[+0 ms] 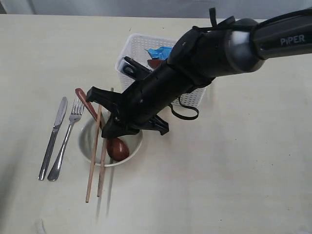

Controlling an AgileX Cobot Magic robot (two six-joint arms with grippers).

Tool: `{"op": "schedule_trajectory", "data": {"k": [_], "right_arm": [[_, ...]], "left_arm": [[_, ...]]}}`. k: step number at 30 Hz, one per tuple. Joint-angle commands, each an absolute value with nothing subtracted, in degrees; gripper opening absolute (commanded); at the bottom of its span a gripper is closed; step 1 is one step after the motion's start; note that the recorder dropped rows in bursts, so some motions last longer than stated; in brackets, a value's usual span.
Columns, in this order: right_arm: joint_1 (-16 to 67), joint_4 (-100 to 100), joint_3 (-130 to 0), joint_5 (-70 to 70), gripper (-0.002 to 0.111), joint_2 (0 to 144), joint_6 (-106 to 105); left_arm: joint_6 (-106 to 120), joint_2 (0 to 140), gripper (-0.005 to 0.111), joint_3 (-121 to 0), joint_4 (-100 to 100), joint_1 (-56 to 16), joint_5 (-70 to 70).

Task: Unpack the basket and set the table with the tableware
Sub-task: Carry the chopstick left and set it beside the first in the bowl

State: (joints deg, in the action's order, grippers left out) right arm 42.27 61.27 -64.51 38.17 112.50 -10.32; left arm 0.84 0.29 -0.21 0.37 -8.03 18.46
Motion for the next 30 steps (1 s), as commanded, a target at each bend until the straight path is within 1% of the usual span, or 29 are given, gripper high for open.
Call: {"op": "schedule_trajectory", "data": {"k": [1, 2, 4, 8, 9, 10, 20, 30], "right_arm": [[42.22, 61.34, -64.66, 38.02, 0.000, 112.82, -12.36], [42.22, 61.34, -64.66, 38.02, 0.001, 112.82, -12.66], [42.22, 61.34, -64.66, 38.02, 0.009, 112.82, -12.79], [42.22, 61.34, -64.66, 38.02, 0.037, 112.82, -12.79], [42.22, 61.34, -64.66, 38.02, 0.042, 112.82, -12.84], [42.22, 61.34, -64.66, 38.02, 0.045, 112.82, -13.55], [42.36, 61.47, -68.59, 41.23, 0.045, 112.11, -15.74], [42.40, 61.56, -68.60, 42.46, 0.045, 112.11, -15.47]], "left_arm": [[0.60, 0.00, 0.000, 0.00, 0.00, -7.86, 18.38], [0.60, 0.00, 0.000, 0.00, 0.00, -7.86, 18.38], [0.60, 0.00, 0.000, 0.00, 0.00, -7.86, 18.38], [0.60, 0.00, 0.000, 0.00, 0.00, -7.86, 18.38], [0.60, 0.00, 0.000, 0.00, 0.00, -7.86, 18.38], [0.60, 0.00, 0.000, 0.00, 0.00, -7.86, 18.38], [0.60, 0.00, 0.000, 0.00, 0.00, -7.86, 18.38], [0.60, 0.00, 0.000, 0.00, 0.00, -7.86, 18.38]]}}
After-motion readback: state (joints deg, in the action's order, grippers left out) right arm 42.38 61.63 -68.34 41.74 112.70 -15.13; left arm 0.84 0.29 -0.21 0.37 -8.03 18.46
